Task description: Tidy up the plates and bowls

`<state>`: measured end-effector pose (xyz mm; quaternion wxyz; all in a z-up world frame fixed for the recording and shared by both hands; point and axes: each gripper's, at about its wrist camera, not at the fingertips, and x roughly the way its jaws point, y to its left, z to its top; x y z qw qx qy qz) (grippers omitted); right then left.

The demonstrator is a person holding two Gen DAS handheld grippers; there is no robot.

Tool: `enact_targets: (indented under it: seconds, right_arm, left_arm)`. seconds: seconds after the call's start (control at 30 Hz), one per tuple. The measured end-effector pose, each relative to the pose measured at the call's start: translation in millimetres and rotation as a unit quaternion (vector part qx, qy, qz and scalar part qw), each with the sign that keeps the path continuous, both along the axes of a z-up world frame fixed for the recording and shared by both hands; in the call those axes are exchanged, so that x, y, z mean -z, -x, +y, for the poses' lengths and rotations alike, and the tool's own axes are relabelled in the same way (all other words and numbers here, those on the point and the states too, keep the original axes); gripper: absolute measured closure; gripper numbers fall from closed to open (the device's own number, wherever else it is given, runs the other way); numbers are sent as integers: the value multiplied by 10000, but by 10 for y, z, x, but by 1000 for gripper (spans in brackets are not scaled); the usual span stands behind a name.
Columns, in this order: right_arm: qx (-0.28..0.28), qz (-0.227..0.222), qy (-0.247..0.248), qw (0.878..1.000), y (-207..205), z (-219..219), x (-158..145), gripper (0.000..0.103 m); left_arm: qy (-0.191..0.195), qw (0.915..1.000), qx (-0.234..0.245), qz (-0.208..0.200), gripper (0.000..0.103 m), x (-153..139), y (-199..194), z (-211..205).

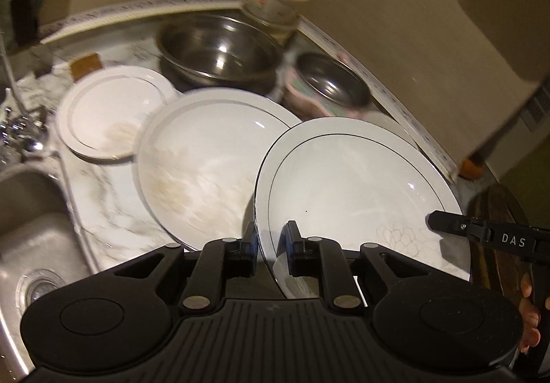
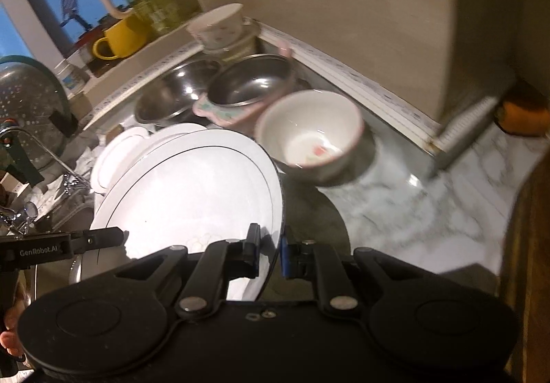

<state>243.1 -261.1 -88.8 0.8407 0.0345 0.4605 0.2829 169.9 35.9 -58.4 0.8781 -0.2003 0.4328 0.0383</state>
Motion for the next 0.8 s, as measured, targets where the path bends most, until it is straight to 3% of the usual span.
enact_targets:
  seconds: [0.33,0.8]
  right_arm:
    - [-307,-72,-138,9994,-212,658,32,91]
    - [-504,243,-12,9984,-399,1158,287,91]
  left_arm:
    - [-279,9989,-372,44,88,43,-151,502]
    - [-358,9971,-586,316,87,327,-353,882]
